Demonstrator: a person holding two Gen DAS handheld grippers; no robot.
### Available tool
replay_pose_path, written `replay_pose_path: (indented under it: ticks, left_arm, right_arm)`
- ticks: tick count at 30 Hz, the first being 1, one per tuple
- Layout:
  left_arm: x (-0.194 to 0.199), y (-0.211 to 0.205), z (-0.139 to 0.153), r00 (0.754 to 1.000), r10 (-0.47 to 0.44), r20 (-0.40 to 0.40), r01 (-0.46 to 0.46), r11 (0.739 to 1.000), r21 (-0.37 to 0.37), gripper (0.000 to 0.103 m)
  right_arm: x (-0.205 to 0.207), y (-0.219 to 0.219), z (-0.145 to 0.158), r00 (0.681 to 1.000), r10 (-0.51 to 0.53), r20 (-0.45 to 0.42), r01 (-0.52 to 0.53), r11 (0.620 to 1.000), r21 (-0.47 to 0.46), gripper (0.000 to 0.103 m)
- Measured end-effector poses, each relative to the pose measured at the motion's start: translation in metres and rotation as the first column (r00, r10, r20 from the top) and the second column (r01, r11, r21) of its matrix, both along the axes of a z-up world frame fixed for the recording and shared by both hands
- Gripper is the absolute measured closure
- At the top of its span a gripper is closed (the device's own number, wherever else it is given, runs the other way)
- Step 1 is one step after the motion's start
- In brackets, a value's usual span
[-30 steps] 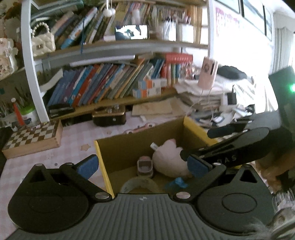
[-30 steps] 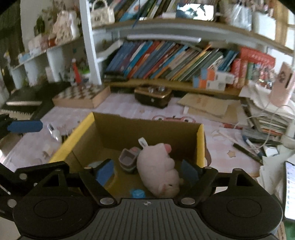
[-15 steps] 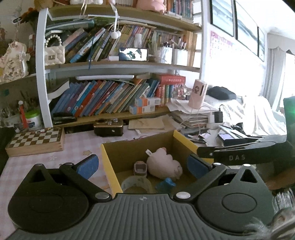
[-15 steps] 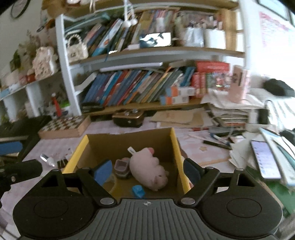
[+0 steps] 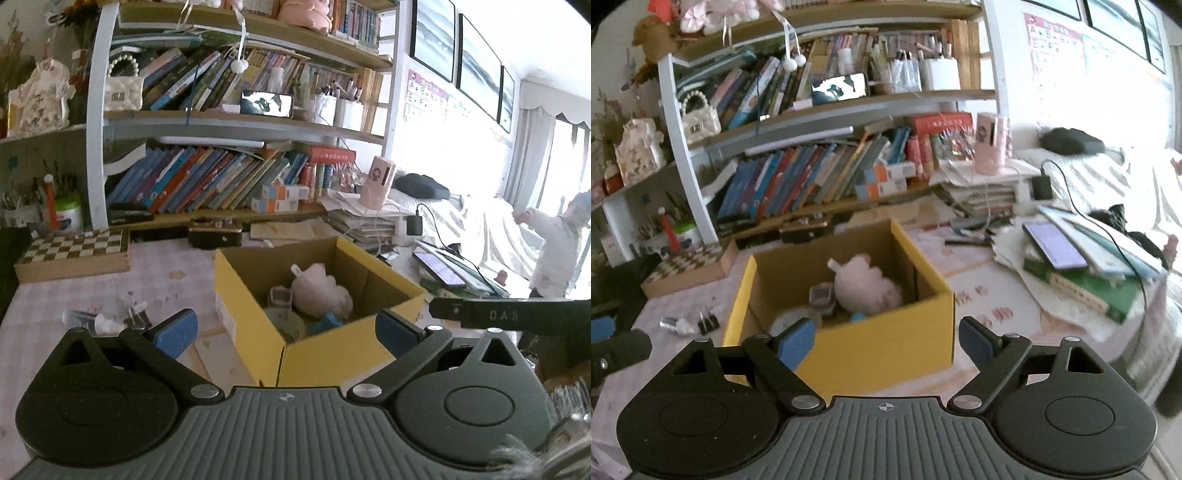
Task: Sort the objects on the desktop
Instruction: 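Lift both open tools out of the box and move back over the table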
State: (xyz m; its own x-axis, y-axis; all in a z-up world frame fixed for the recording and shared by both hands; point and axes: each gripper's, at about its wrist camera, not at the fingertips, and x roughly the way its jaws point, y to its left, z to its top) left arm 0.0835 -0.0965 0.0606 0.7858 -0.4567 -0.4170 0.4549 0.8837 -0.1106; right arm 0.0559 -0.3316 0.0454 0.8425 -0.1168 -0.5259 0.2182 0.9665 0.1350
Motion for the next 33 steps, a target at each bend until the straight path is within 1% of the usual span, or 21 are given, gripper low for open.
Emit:
replay_pose_path:
  ticks: [4, 7, 10, 14, 21, 26, 33]
  left_arm:
    - [-0.010, 0.015, -0.010, 1.000, -0.007, -0.027, 0.007, 1.000, 0.003, 0.000]
    - [-0.018, 0.026, -0.019, 0.999, 0.001, -0.043, 0.000, 1.000, 0.022, 0.000]
    - [-0.027, 0.037, -0.029, 0.998, 0.012, -0.060, -0.010, 0.999, 0.036, 0.000]
    - [-0.036, 0.052, -0.040, 0.995, 0.024, -0.093, -0.019, 0.999, 0.049, 0.000]
    - [-0.049, 0.073, -0.050, 0.988, 0.048, -0.145, -0.037, 0.997, 0.073, 0.000]
    - [-0.060, 0.088, -0.056, 0.982, 0.080, -0.173, -0.066, 0.994, 0.085, 0.000]
    - [-0.070, 0.104, -0.059, 0.975, 0.115, -0.190, -0.098, 0.991, 0.093, 0.000]
  right_arm:
    - [-0.019, 0.017, -0.008, 0.999, -0.029, -0.023, 0.029, 1.000, -0.007, 0.015]
    - [-0.033, 0.031, -0.017, 0.998, -0.045, -0.038, 0.044, 0.999, -0.025, 0.015]
    - [-0.044, 0.046, -0.029, 0.996, -0.049, -0.074, 0.046, 0.998, -0.042, 0.015]
    - [-0.054, 0.063, -0.043, 0.991, -0.036, -0.127, 0.032, 0.999, -0.032, 0.015]
    - [-0.062, 0.096, -0.057, 0.981, 0.039, -0.192, -0.043, 0.999, -0.021, 0.015]
    - [-0.062, 0.117, -0.064, 0.964, 0.115, -0.240, -0.120, 0.993, -0.005, 0.015]
    - [-0.064, 0.145, -0.069, 0.941, 0.203, -0.270, -0.211, 0.978, 0.001, 0.013]
